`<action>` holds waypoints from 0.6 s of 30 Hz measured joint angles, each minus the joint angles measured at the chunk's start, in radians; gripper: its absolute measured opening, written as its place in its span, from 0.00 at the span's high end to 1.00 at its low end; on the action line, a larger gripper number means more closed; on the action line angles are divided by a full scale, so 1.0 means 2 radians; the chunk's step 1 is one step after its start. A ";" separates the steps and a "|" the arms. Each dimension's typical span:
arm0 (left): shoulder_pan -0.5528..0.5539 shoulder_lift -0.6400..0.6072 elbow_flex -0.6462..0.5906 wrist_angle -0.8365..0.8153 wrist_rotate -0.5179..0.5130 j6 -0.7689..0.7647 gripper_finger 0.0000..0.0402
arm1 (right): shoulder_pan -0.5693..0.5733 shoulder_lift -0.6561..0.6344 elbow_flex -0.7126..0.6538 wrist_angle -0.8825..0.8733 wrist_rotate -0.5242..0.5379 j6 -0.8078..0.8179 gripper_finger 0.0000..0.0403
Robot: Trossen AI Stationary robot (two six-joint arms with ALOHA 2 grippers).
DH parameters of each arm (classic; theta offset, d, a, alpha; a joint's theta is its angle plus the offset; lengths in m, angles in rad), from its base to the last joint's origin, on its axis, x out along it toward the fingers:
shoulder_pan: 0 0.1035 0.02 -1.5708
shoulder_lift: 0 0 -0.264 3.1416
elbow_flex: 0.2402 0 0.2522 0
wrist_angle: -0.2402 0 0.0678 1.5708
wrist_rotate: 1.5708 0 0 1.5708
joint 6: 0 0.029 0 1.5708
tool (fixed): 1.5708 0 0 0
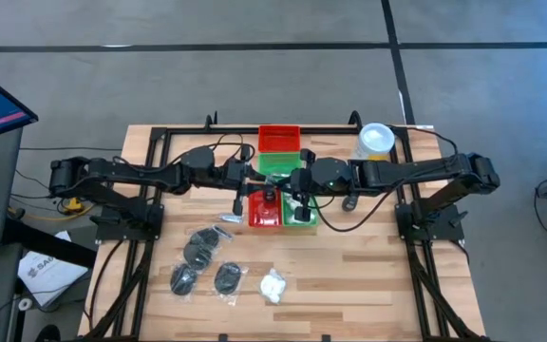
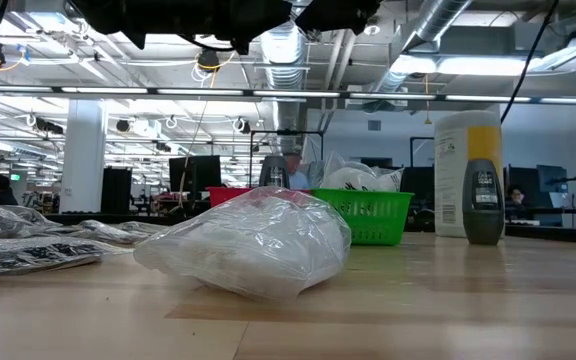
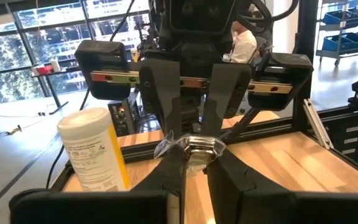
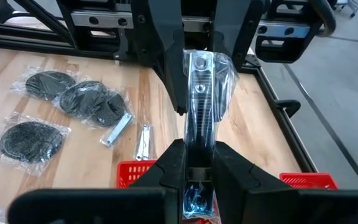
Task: Pick & Place Travel size toiletries
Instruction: Put the silver nail cutter into the top green bin
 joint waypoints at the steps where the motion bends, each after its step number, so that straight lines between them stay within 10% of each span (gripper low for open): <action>1: 0.000 0.000 0.000 0.000 0.000 -0.001 0.92 | 0.000 0.000 0.000 0.000 0.000 0.001 0.89; 18: 0.000 0.000 0.000 -0.001 -0.004 -0.009 0.92 | -0.021 0.001 0.000 -0.024 0.004 -0.001 0.73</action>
